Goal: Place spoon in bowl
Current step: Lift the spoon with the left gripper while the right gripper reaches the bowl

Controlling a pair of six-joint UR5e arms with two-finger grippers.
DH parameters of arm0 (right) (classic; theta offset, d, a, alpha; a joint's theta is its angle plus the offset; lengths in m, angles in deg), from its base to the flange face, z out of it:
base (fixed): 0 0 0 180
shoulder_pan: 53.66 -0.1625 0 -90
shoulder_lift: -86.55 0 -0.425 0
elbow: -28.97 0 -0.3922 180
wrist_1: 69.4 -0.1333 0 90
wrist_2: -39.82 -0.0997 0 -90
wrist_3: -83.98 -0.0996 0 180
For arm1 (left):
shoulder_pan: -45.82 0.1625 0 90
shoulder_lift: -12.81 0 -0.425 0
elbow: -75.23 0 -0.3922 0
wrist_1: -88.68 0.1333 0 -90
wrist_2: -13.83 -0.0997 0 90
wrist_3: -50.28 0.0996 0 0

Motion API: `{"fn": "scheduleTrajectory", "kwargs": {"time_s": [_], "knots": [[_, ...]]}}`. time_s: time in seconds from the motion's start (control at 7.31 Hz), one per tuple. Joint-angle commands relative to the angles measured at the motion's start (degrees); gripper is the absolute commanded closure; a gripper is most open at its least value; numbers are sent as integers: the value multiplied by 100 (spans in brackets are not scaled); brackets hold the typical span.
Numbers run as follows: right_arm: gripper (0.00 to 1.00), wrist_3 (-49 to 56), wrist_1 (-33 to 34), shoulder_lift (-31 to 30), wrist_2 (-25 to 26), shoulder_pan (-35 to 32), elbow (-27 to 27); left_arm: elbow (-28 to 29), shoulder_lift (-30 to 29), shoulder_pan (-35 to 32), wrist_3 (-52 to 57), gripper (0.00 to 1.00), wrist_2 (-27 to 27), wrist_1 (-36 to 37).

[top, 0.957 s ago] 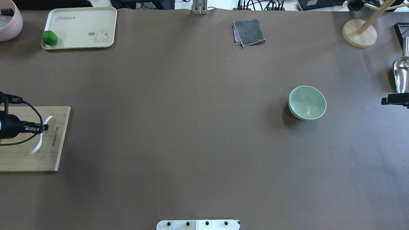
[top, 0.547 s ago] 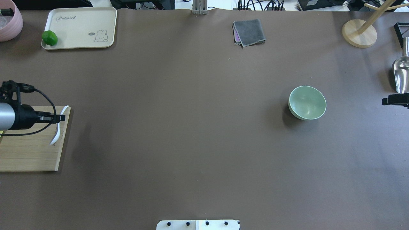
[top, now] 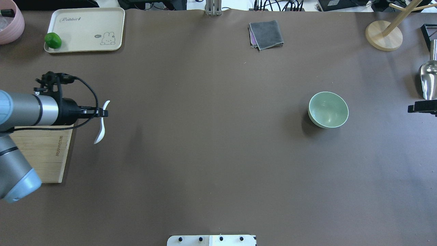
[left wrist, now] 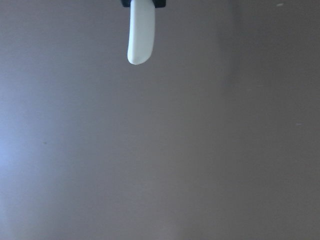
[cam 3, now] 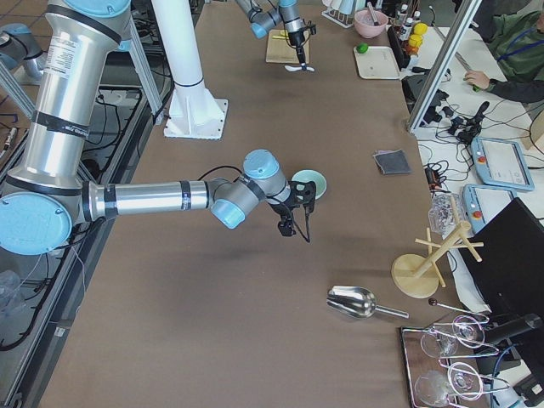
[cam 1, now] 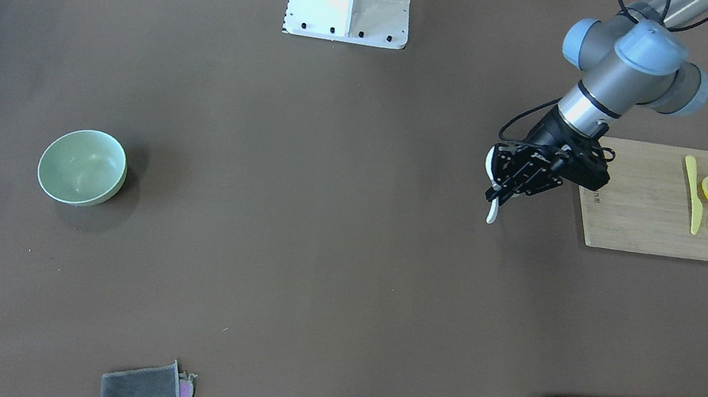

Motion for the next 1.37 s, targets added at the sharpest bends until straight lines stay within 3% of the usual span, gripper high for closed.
{"fn": "scheduleTrajectory", "kwargs": {"time_s": [0.0, 0.55, 0.68, 1.09, 1.23], "knots": [[2, -580, 16, 233, 10, 131, 27, -32, -225, 107, -104, 100, -84, 190], [3, -1815, 391, 1296, 1134, 1466, -104, -129, -137, 72, -87, 100, -84, 190], [6, -1824, 611, 1377, 1475, 1712, -122, -155, -137, 72, -87, 100, -84, 190], [16, -1989, 561, 1369, 1776, 2047, -473, -155, -93, 63, -87, 100, -93, 190], [25, -2156, 552, 1378, 1934, 2170, -474, -155, -93, 63, -87, 100, -137, 190]]}}
